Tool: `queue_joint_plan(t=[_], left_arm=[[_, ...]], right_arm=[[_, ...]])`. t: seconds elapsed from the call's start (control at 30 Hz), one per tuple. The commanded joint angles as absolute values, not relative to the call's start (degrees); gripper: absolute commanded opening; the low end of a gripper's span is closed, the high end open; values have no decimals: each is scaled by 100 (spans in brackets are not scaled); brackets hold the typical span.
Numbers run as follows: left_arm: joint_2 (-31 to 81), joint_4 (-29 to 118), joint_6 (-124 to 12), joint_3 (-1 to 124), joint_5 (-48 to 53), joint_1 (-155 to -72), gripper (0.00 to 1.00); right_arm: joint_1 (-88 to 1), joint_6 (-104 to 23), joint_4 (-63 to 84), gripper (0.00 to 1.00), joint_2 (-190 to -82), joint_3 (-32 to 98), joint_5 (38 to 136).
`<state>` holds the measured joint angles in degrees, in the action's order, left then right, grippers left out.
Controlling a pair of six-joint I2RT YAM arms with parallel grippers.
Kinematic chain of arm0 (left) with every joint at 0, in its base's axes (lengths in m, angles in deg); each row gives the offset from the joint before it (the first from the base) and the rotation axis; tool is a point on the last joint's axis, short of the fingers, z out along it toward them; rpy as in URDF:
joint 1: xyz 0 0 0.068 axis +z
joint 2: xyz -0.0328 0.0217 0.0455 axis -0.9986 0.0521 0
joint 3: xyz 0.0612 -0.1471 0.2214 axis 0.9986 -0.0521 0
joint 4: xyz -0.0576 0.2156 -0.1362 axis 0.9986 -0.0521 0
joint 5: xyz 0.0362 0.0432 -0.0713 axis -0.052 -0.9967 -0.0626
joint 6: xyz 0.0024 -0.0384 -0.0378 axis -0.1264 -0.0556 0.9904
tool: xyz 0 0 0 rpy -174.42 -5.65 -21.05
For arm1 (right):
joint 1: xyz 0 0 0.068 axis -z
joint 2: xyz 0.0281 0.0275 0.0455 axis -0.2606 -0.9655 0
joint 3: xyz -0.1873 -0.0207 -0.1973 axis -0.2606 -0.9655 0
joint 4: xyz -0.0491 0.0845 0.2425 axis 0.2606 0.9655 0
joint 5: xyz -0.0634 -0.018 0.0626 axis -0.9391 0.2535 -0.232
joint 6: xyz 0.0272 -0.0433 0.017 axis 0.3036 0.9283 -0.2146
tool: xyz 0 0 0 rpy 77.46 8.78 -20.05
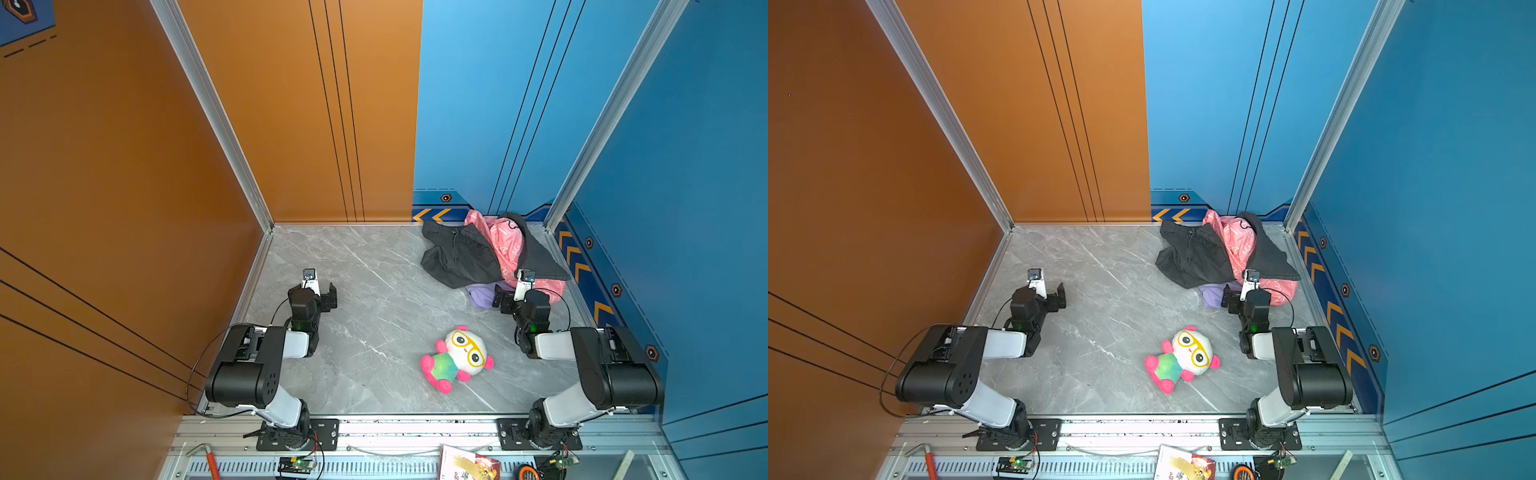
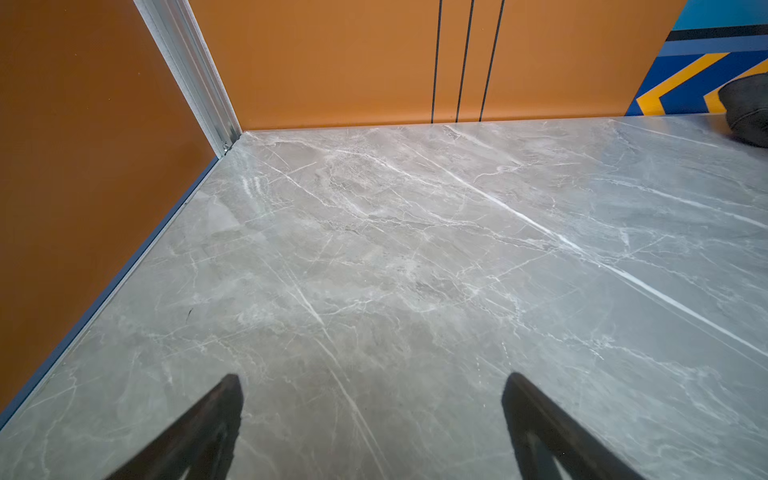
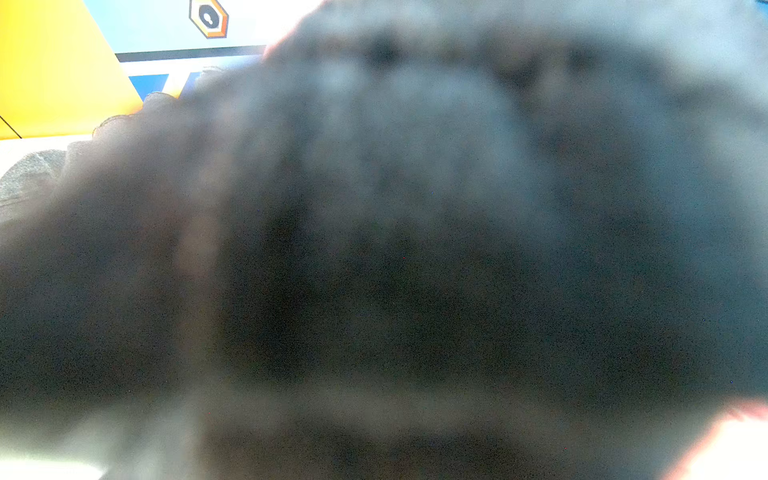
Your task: Pick out a specific cloth from the pile
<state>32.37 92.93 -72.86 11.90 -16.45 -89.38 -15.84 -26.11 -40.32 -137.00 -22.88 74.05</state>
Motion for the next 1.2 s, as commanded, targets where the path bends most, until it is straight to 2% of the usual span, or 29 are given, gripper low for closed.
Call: queue_joint_plan(t=[0.0,0.93,1.17], left_arm=[[3251,9270,-7284,1122,-1660,-8912,98],[3260,9269,-7280,1124,-1654,-8912,98],[3147,9235,-7327,1120,-1923,-8989,98]], right_arm=[[-1578,-2625,-4082,100,-13704,-2240,7348],[-1581,-2625,-4078,100,-13708,-2236,7354],[-1722,-2596,-4085,100,-13573,-2290,6929]])
